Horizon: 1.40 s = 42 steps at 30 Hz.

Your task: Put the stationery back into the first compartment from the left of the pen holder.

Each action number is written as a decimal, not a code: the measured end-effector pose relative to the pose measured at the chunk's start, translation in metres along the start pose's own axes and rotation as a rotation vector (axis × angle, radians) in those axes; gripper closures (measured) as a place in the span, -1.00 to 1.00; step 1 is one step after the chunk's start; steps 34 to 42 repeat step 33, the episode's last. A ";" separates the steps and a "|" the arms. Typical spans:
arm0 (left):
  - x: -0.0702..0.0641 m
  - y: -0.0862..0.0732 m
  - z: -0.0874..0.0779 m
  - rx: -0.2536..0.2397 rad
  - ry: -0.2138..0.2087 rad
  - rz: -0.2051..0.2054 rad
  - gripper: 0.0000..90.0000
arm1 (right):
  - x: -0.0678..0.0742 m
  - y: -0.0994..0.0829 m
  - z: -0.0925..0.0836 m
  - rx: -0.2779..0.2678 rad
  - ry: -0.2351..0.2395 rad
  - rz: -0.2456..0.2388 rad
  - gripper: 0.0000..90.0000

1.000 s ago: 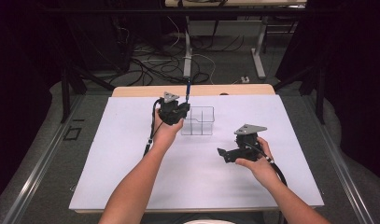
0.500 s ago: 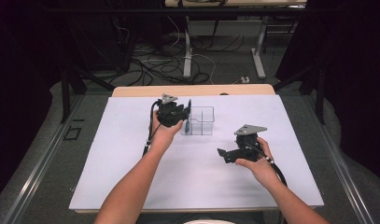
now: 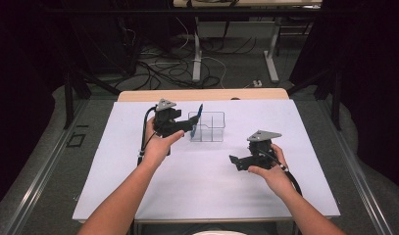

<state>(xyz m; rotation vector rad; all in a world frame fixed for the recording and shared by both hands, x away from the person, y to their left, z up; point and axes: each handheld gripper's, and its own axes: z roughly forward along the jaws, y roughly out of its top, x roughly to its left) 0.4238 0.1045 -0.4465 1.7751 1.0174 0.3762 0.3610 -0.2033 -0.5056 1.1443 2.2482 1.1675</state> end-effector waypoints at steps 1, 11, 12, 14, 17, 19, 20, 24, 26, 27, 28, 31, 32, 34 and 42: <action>-0.001 0.000 -0.003 0.009 0.003 0.012 -0.49 | 0.000 0.000 0.000 0.000 -0.001 0.000 -1.00; 0.000 -0.009 -0.035 -0.002 -0.037 0.014 -0.52 | -0.001 0.000 -0.002 0.008 -0.010 0.001 -1.00; 0.001 -0.011 -0.038 -0.005 -0.039 0.010 -0.53 | -0.002 0.000 -0.002 0.005 -0.011 -0.005 -1.00; 0.003 -0.016 -0.046 -0.003 -0.028 0.011 -0.52 | -0.002 0.000 -0.003 -0.004 -0.016 0.000 -1.00; 0.007 -0.023 -0.056 -0.016 -0.007 0.010 -0.63 | -0.003 0.000 -0.005 -0.001 -0.017 0.015 -1.00; 0.011 -0.027 -0.063 -0.013 0.011 0.020 -0.64 | -0.004 -0.001 -0.005 -0.003 -0.016 0.017 -1.00; 0.013 -0.030 -0.066 -0.009 0.017 0.020 -0.66 | -0.005 -0.001 -0.006 -0.001 -0.019 0.010 -1.00; 0.019 -0.041 -0.076 -0.006 0.042 0.021 -0.84 | -0.007 -0.001 -0.006 -0.007 -0.027 0.008 -1.00; 0.022 -0.046 -0.080 -0.010 0.052 0.007 -0.93 | -0.008 -0.002 -0.007 -0.007 -0.029 0.011 -1.00; 0.023 -0.049 -0.082 -0.011 0.053 0.005 -0.96 | -0.008 -0.002 -0.007 -0.006 -0.028 0.012 -1.00; 0.025 -0.052 -0.084 -0.009 0.058 0.004 -0.99 | -0.008 -0.002 -0.007 -0.004 -0.029 0.017 -1.00; 0.029 -0.059 -0.090 0.003 0.069 0.000 -0.99 | -0.010 -0.003 -0.008 -0.005 -0.040 0.012 -1.00; 0.030 -0.061 -0.092 0.004 0.072 -0.004 -0.99 | -0.011 -0.003 -0.008 -0.005 -0.045 0.014 -1.00; 0.031 -0.063 -0.094 0.002 0.074 -0.004 -0.99 | -0.012 -0.004 -0.008 -0.004 -0.053 0.011 -1.00; 0.031 -0.063 -0.094 0.002 0.074 -0.004 -0.99 | -0.012 -0.004 -0.008 -0.004 -0.053 0.011 -1.00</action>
